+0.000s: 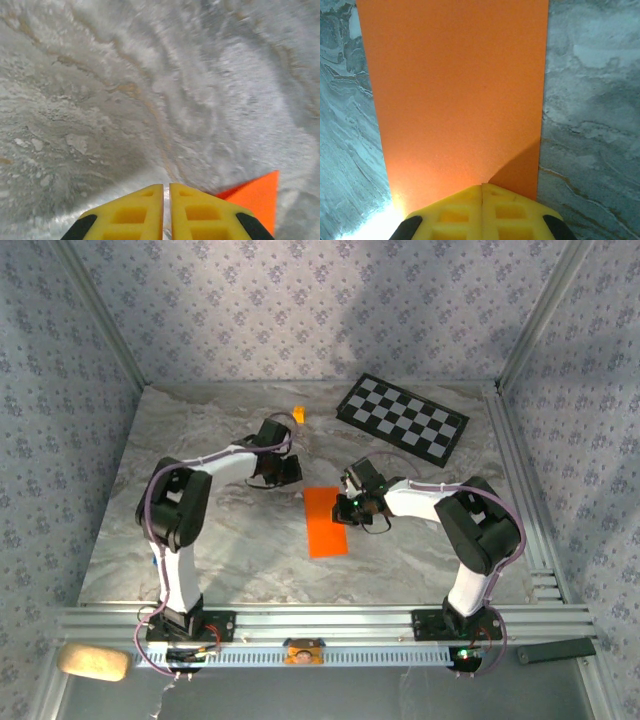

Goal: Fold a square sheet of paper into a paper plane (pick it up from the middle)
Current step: First fold the square sheet of paper in half at the center of the table.

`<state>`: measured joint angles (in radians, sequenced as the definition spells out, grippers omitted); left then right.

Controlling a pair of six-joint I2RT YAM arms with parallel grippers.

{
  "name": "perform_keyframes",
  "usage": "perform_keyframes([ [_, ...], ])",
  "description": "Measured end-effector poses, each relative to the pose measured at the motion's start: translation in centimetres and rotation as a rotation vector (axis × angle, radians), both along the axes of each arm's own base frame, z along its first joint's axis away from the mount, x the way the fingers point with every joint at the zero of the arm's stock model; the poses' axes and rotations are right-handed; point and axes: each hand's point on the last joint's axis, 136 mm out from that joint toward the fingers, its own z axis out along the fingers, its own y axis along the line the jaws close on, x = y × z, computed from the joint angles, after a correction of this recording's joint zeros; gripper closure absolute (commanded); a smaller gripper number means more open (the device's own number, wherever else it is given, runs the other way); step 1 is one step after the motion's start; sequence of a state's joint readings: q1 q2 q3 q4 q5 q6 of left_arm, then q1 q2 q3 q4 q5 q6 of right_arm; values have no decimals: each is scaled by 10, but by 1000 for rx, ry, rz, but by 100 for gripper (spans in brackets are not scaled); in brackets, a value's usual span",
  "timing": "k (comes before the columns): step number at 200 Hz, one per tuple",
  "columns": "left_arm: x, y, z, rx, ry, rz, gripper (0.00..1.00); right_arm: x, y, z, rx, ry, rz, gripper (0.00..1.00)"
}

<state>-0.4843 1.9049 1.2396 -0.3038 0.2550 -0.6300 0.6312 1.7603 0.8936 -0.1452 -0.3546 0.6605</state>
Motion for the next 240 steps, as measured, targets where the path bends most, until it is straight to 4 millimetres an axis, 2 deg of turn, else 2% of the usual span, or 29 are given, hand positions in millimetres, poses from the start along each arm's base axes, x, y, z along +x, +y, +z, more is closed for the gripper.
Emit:
perform_keyframes([
  [21,-8,-16,27,-71,-45,-49,88,0,0,0,0,0,0,100],
  [39,-22,-34,34,-152,-44,-114,88,0,0,0,0,0,0,100],
  [54,-39,-44,26,-200,-7,-164,88,0,0,0,0,0,0,100],
  [72,-57,-48,10,-224,64,-198,88,0,0,0,0,0,0,100],
  [102,-68,-46,-20,-210,136,-204,89,0,0,0,0,0,0,100],
  [116,-68,-43,-31,-202,151,-197,89,0,0,0,0,1,0,100],
  [133,-62,-41,-30,-217,135,-180,89,0,0,0,0,1,0,100],
  [202,-57,-40,-29,-249,147,-130,88,0,0,0,0,0,0,100],
  [240,-36,-29,-28,-196,112,-68,87,0,0,0,1,-1,0,100],
])
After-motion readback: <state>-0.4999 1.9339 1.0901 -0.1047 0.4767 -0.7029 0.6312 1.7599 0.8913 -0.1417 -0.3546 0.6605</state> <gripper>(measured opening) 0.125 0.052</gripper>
